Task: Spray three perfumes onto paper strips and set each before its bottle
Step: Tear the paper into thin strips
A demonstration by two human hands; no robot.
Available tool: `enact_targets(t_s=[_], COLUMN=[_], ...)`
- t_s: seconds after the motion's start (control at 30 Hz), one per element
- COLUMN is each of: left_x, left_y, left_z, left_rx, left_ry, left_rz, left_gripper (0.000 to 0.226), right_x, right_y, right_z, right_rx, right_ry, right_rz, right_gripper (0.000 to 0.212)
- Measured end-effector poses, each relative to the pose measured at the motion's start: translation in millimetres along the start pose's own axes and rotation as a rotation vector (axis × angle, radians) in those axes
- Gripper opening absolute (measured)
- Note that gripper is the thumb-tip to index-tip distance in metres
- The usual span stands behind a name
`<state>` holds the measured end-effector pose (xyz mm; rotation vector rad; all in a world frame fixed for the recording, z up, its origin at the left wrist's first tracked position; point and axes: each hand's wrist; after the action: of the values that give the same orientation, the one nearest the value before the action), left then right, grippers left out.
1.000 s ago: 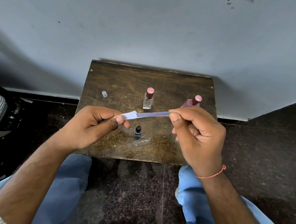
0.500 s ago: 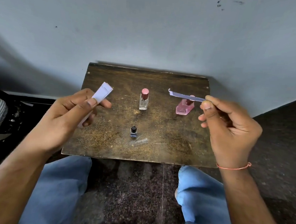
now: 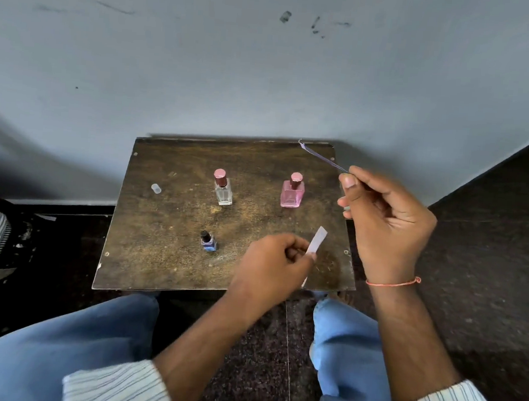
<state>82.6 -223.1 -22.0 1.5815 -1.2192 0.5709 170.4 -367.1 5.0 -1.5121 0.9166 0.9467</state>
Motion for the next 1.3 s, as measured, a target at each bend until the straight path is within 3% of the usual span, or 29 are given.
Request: enact_targets(t_s=[0.37, 0.67, 0.73, 0.8, 0.9, 1.0, 1.13, 1.23, 1.3], left_x=[3.9, 4.7, 2.2, -4.1, -17.4, -33.6, -48.7, -58.4, -68.3], left_y=[-62.7, -14.5, 16.5, 47.4, 83.9, 101.1, 102.1, 99.2, 97.9], left_z=[30.0, 8.6, -4.2, -21.4, -58.9, -92.7, -120.1, -142.0, -159.0], left_rx=[0.19, 0.224, 0.127, -0.044, -0.21, -0.285, -0.301, -0.325, -0.246], left_ry=[-0.114, -0.411, -0.278, 0.04, 0.563, 0.834, 0.914, 0.835, 0.753], left_rz=[-0.063, 0.003, -0.019, -0.082, -0.146, -0.188, -0.233, -0.286, -0.305], left_gripper=[0.016, 0.038, 0.027, 0.026, 0.045, 0.061, 0.084, 0.103, 0.109], right_x=[-2.4, -3.0, -2.9, -2.5, -3.9, -8.2, -11.6, -14.5, -17.2], right_y=[-3.6, -2.1, -1.1, 1.2, 5.3, 10.3, 19.8, 28.8, 36.2], right_z=[-23.0, -23.2, -20.2, -15.5, -4.8, 11.8, 44.3, 68.9, 82.9], right_rx=[0.027, -0.052, -0.086, -0.132, -0.254, -0.362, -0.492, -0.621, -0.699], right_ry=[-0.006, 0.007, 0.032, 0.046, 0.024, -0.042, -0.042, -0.017, -0.043], right_rz=[-0.037, -0.084, -0.098, -0.092, -0.08, -0.062, -0.08, -0.125, -0.123], right_gripper=[0.024, 0.02, 0.02, 0.017, 0.013, 0.015, 0.013, 0.01, 0.01])
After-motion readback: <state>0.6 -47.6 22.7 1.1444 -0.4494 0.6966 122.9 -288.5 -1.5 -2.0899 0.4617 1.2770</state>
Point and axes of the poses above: each hand's wrist, its own y-axis away from the middle knuckle, its own z-axis out of the palm, x = y × z, and after that the axes turned 12 degrees about -x, right-handed
